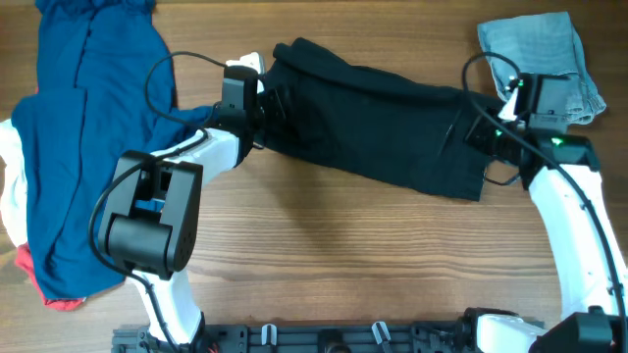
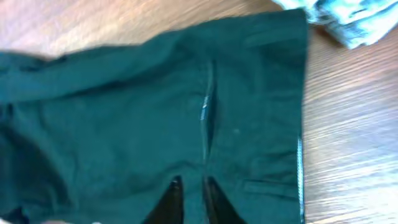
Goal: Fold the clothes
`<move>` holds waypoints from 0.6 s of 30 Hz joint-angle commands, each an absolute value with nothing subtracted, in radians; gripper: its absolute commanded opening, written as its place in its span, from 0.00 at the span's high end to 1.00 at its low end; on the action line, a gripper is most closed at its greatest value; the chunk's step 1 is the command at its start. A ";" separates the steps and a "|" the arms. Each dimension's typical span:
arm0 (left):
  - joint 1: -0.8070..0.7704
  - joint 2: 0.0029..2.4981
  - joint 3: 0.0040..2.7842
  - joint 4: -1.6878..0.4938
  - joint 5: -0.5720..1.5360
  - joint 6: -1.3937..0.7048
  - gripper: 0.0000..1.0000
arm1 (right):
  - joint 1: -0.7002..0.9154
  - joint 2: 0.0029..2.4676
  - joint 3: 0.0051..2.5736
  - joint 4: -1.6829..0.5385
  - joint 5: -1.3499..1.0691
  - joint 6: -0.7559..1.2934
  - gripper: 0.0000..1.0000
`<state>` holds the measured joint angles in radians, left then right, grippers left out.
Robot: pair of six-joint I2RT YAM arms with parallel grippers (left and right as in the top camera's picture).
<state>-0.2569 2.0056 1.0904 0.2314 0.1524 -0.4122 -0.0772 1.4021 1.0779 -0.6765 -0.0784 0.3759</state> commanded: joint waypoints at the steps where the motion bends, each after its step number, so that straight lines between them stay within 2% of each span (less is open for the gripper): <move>1: -0.260 1.986 1.094 0.216 0.167 -0.396 0.66 | -0.067 1.520 1.088 -0.654 -0.118 0.360 0.96; 4: -0.259 1.986 1.094 0.215 0.156 -0.396 0.74 | -0.067 1.637 1.088 -0.548 -0.129 0.341 0.96; 18: -0.259 1.986 1.094 0.096 0.140 -0.396 0.84 | -0.067 2.076 1.089 0.226 -0.108 0.353 0.90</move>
<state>-0.2569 2.0048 1.0908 0.1265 0.1551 -0.4015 -0.0677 2.0430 1.0805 0.1692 -0.1093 0.3355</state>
